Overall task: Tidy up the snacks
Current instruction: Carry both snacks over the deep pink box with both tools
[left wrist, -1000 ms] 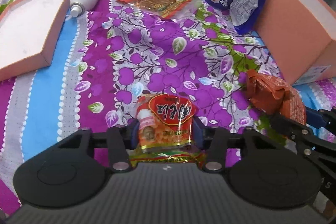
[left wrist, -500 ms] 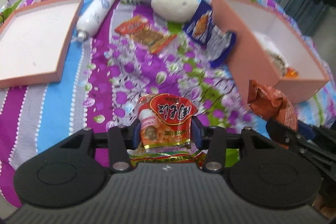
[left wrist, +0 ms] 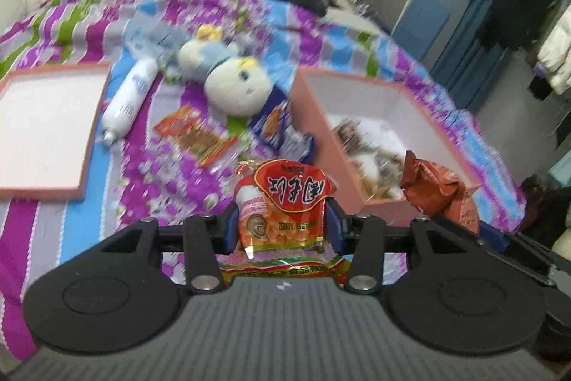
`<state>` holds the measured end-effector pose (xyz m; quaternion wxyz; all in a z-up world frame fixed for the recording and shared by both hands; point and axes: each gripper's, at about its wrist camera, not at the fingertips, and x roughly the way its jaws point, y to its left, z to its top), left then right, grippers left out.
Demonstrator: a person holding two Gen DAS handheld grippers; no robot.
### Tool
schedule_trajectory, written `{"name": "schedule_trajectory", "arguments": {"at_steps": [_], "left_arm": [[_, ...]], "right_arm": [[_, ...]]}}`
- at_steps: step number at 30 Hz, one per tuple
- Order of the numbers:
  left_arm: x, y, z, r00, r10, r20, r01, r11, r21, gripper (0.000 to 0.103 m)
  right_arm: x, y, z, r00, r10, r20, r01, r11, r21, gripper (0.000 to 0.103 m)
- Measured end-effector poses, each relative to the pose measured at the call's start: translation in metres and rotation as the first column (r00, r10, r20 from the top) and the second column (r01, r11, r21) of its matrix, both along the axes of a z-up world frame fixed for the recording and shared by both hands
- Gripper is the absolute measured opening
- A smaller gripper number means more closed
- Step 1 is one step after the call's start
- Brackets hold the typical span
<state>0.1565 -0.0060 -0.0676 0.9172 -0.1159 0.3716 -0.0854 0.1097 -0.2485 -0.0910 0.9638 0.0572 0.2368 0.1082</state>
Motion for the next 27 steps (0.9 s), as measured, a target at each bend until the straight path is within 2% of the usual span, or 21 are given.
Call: {"name": "schedule_trajectory", "arguments": {"at_steps": [7, 11, 20, 27], "left_arm": [[0.019, -0.042, 0.034, 0.995, -0.081, 0.056, 0.083, 0.996, -0.032, 0.053], [0.045, -0.072, 0.038, 0.989, -0.138, 0.059, 0.14, 0.99, -0.034, 0.053], [0.129, -0.129, 0.008, 0.977, -0.215, 0.003, 0.214, 0.975, -0.054, 0.053], [0.196, -0.171, -0.026, 0.964, -0.261, -0.056, 0.26, 0.965, -0.026, 0.054]], "right_arm": [[0.01, -0.025, 0.021, 0.998, -0.044, 0.039, 0.045, 0.999, -0.007, 0.035], [0.026, -0.046, 0.024, 0.996, -0.084, 0.041, 0.084, 0.996, -0.006, 0.035], [0.085, -0.095, 0.003, 0.983, -0.184, -0.005, 0.184, 0.983, -0.024, 0.035], [0.137, -0.121, -0.028, 0.973, -0.216, -0.081, 0.215, 0.976, -0.03, 0.035]]}}
